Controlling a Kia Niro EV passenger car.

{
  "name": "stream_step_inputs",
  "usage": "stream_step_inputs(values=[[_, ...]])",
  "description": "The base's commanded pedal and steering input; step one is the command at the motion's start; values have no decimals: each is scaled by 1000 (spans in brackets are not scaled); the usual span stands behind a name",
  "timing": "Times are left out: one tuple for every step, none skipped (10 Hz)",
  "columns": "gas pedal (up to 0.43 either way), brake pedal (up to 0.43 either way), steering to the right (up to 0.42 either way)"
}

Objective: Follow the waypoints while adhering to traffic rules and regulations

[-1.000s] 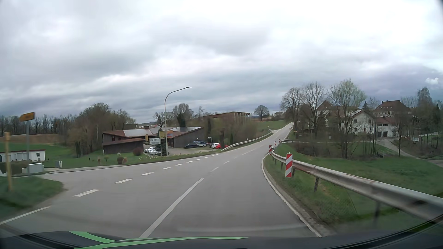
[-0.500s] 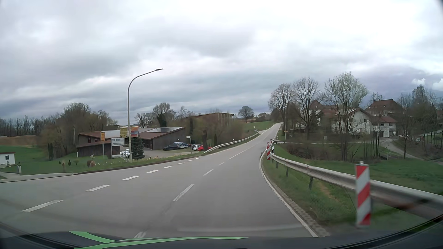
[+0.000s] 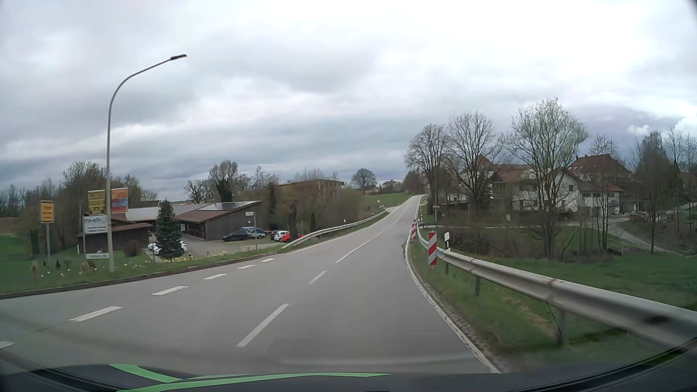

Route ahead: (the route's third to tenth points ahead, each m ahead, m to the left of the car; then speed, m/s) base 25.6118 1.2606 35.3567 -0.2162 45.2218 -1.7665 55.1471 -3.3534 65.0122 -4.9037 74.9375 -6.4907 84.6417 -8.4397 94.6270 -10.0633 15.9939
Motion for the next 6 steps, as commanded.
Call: stream_step_inputs(values=[[20,0,28],[20,0,27],[28,0,27],[28,0,27],[28,0,27],[39,0,26]])
